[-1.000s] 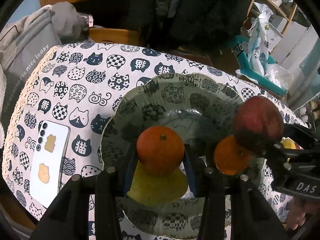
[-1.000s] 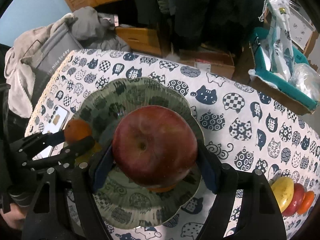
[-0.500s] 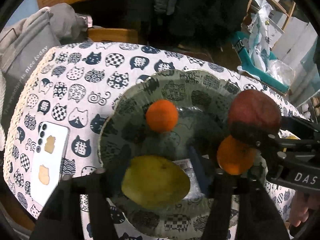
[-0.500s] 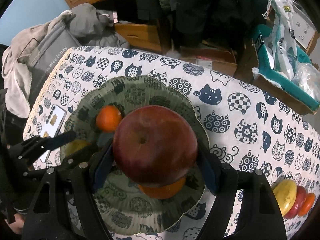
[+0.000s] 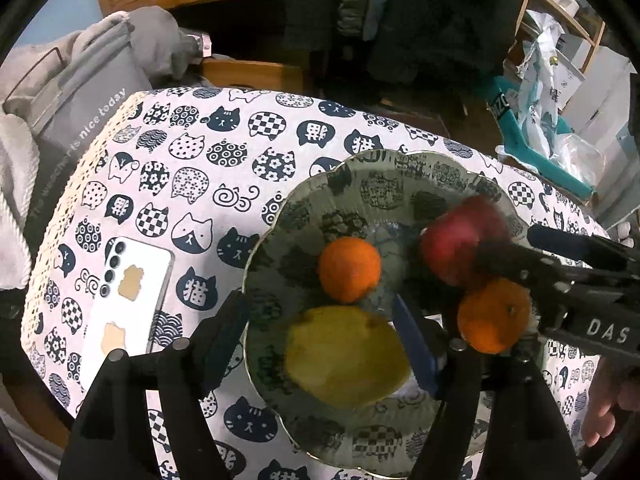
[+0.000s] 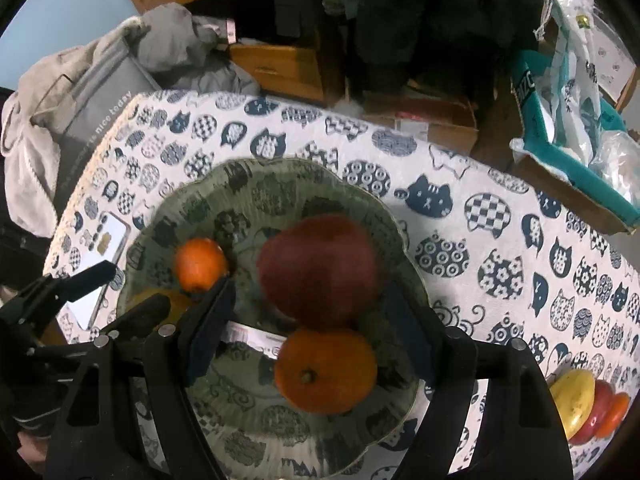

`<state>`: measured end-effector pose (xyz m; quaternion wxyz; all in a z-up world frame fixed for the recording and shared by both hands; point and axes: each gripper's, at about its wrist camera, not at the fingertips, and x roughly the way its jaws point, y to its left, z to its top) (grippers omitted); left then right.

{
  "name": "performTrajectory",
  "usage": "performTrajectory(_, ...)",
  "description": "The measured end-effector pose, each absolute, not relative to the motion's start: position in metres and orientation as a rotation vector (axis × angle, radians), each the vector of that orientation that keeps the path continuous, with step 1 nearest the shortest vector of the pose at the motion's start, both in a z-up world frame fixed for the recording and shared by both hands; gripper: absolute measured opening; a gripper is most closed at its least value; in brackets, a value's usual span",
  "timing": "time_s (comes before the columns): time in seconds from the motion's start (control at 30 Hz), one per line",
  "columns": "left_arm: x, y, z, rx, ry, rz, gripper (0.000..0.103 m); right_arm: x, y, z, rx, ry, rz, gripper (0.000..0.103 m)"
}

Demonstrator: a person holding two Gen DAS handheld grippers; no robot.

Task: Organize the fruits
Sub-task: 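Lower the orange and red apple into the bowl and open both grippers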

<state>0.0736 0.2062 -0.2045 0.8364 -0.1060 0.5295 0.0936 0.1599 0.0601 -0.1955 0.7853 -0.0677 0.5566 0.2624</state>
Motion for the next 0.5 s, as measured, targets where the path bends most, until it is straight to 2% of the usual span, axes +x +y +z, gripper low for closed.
performTrajectory(0.4, 0.06, 0.196, -0.151, -0.221, 1.005, 0.176, 0.076, 0.148, 0.034, -0.143, -0.147, 1.046, 0.503, 0.08)
performTrajectory(0.5, 0.054, 0.19, -0.131, -0.208, 0.96, 0.165, 0.079, 0.139, 0.025, -0.121, -0.144, 0.989, 0.498, 0.08)
